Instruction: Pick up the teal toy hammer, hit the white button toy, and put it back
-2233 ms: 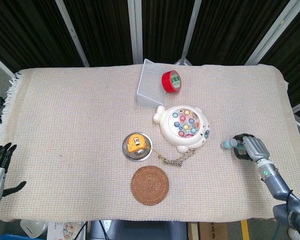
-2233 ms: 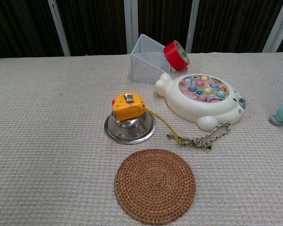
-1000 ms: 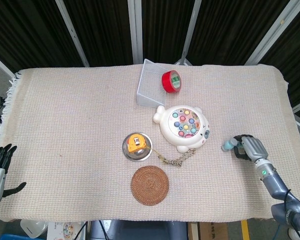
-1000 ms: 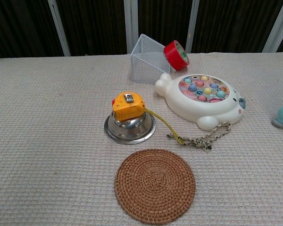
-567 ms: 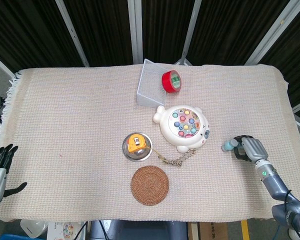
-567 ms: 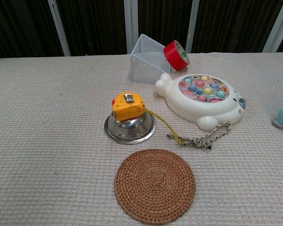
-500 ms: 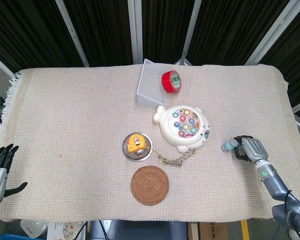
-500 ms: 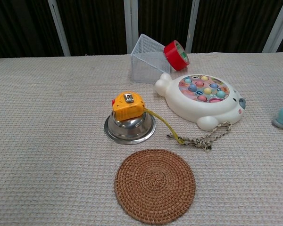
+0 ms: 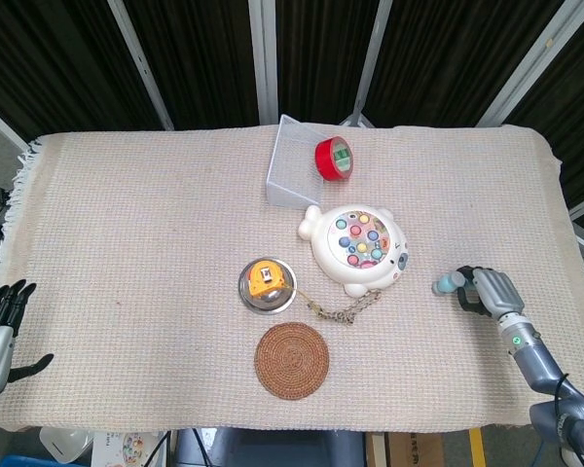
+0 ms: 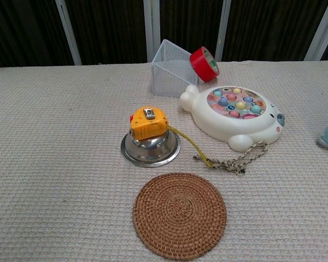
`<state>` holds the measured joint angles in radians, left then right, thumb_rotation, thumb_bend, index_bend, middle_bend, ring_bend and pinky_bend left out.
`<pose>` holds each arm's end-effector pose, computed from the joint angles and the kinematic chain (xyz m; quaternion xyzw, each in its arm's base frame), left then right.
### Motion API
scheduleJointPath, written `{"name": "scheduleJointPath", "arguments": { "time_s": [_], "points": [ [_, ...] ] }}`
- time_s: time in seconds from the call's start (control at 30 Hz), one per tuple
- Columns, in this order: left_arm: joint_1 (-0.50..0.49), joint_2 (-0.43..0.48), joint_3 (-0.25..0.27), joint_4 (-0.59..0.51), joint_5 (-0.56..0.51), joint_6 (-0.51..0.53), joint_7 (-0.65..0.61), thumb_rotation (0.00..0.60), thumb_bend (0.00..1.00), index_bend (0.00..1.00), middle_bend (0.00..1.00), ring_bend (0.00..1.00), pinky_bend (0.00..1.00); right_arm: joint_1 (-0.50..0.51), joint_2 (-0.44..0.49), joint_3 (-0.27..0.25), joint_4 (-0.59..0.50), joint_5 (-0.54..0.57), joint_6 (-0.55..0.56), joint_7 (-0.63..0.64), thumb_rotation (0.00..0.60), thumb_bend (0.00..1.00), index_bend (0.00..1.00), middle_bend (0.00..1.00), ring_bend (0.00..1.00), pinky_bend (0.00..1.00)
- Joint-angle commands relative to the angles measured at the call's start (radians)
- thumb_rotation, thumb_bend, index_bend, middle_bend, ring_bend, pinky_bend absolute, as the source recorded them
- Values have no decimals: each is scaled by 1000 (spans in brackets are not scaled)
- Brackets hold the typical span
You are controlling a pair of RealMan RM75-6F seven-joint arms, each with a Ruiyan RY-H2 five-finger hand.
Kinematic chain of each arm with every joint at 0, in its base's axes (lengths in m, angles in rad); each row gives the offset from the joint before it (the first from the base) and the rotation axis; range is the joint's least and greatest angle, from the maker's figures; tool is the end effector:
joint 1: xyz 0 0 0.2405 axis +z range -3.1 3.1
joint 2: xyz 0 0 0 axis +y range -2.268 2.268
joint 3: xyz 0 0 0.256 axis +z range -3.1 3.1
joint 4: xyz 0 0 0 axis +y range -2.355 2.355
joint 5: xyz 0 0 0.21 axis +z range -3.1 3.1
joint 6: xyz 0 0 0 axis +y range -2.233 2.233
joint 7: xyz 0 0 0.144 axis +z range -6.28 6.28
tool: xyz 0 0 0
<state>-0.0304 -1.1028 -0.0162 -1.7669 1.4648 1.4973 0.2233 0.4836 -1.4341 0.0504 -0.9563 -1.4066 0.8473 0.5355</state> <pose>-0.2967 0.1554 0.1497 -0.5992 -0.3937 -0.3326 0.6127 -0.3647 -0.3253 0.0699 0.6200 -0.5449 0.3148 0.4686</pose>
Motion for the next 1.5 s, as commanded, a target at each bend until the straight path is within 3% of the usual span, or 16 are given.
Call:
{"name": "scheduleJointPath", "arguments": {
  "time_s": [0.03,0.57,0.73,1.13,1.5],
  "points": [
    [0,0,0,0,0,0,0,600,102,47,0,0,0,-6,8,12,-12,-8,37,12,600,656,776,605,412,308],
    [-7,4,-4,-3,6,0,3,600,102,47,0,0,0,17,118,71,-186,-30,148,-63,600,656,901,688,491,375],
    [-13,6,-5,-6,17,-1,10,600,102,47,0,0,0,56,151,90,-256,-55,159,-149,600,656,937,716,519,399],
    [-35,17,-19,-19,-5,-29,23,600,103,47,0,0,0,200,198,146,-359,-9,16,-380,600,656,971,733,538,408],
    [-52,21,-23,-30,-19,-53,36,600,102,47,0,0,0,266,174,126,-363,44,-95,-522,600,656,984,742,548,408]
  ]
}}
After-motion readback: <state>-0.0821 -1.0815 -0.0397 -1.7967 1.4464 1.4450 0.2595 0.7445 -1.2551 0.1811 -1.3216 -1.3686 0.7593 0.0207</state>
